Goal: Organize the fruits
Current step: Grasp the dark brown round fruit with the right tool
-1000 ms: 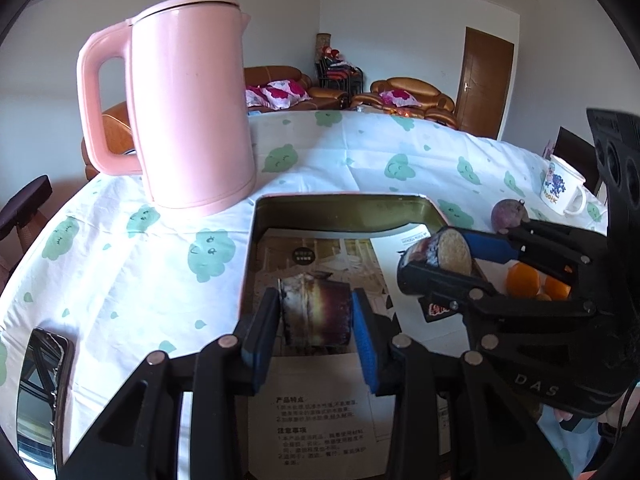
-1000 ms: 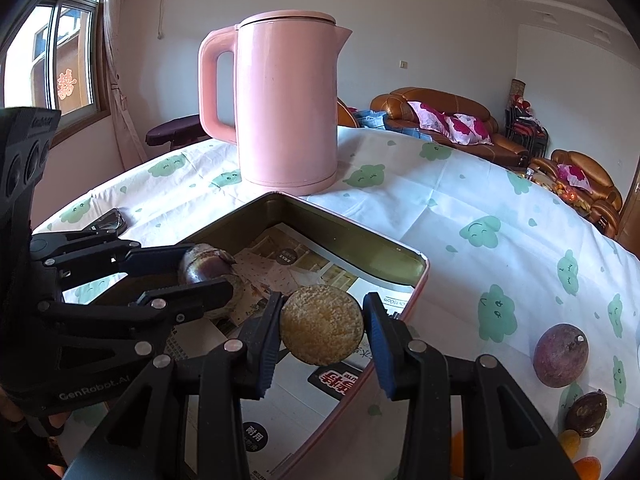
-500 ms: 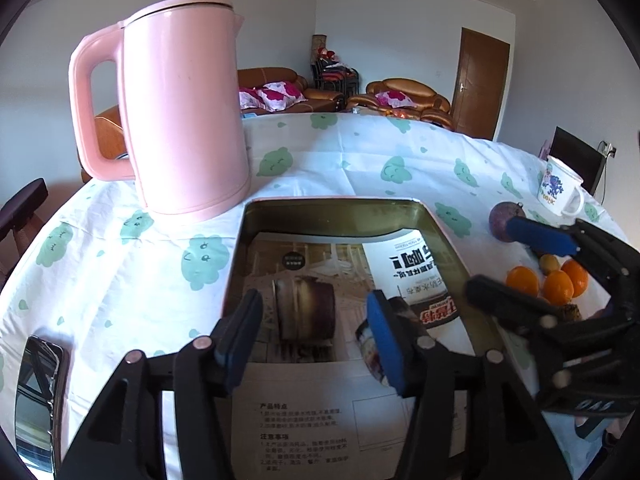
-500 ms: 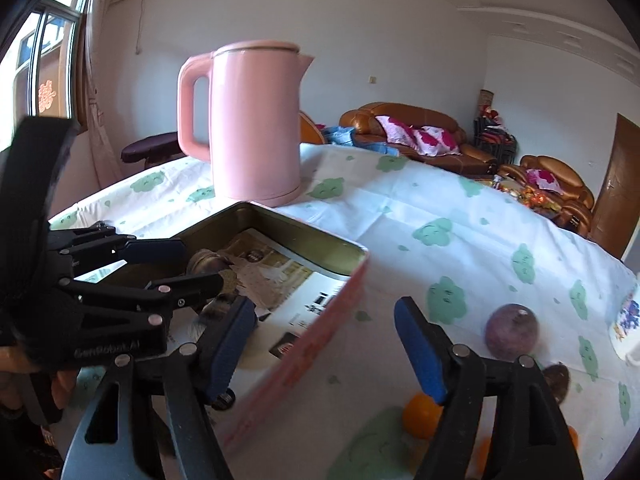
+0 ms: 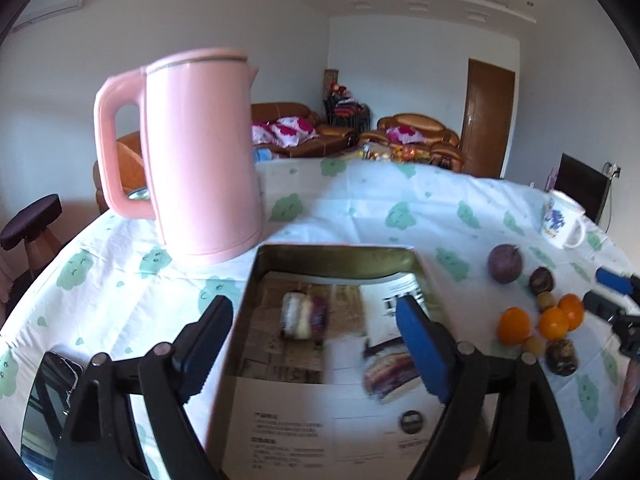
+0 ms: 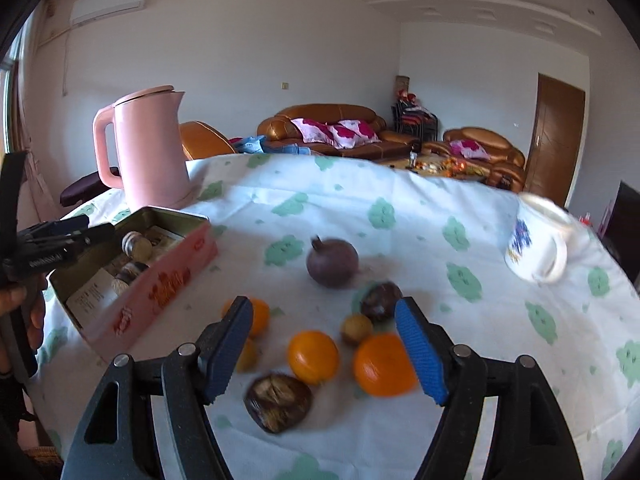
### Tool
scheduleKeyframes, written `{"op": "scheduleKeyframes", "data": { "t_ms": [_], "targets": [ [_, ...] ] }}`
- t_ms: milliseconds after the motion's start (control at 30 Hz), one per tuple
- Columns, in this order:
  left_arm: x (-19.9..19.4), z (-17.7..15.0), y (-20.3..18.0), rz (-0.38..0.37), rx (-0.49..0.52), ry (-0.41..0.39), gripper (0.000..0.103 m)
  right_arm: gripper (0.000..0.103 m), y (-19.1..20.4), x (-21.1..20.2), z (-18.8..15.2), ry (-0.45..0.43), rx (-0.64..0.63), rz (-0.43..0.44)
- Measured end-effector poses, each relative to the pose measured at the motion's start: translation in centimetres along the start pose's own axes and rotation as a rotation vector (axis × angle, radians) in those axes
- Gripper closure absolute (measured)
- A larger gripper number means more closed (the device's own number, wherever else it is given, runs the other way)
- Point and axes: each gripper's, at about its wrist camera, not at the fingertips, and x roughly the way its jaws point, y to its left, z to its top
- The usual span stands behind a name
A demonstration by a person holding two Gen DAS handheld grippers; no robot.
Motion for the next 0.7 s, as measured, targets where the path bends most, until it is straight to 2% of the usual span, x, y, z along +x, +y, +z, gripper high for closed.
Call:
{"op": "scheduleKeyframes", "data": {
  "t_ms": [133, 233, 267, 367, 467, 700],
  "targets": [
    [-1.9, 0.2, -3.2, -0.058, 0.042, -0.050, 0.012, 0.028, -0.5, -0.6, -1.6, 0.026, 0.011, 0.031],
    [-2.6, 0.1, -5.5, -0.100, 0.078, -0.058, 0.010, 0.029, 0.3, -0.3, -1.8, 0.052, -0.003, 0.067],
    [-2.7, 0.0, -6.2, -0.110, 0.090, -0.057, 0.010, 0.031, 0.5, -0.2, -1.8, 0.058, -0.011, 0.069],
    [-2.6, -0.4, -7.9, -0.141, 0.122, -0.033, 0.010, 0.048, 0.9, 0.7, -2.3, 0.117, -0.025, 0.106],
    [-2.2, -0.8, -8.9, -0.156, 0.135, -0.008, 0.010, 0.049, 0.9, 1.9, -3.2, 0.188, -0.016, 0.148],
    [-1.5, -1.7, -11.1, -0.192, 0.180, 0.026, 0.010, 0.052, 1.6, 2.5, -3.8, 0.226, -0.044, 0.200]
  ]
}}
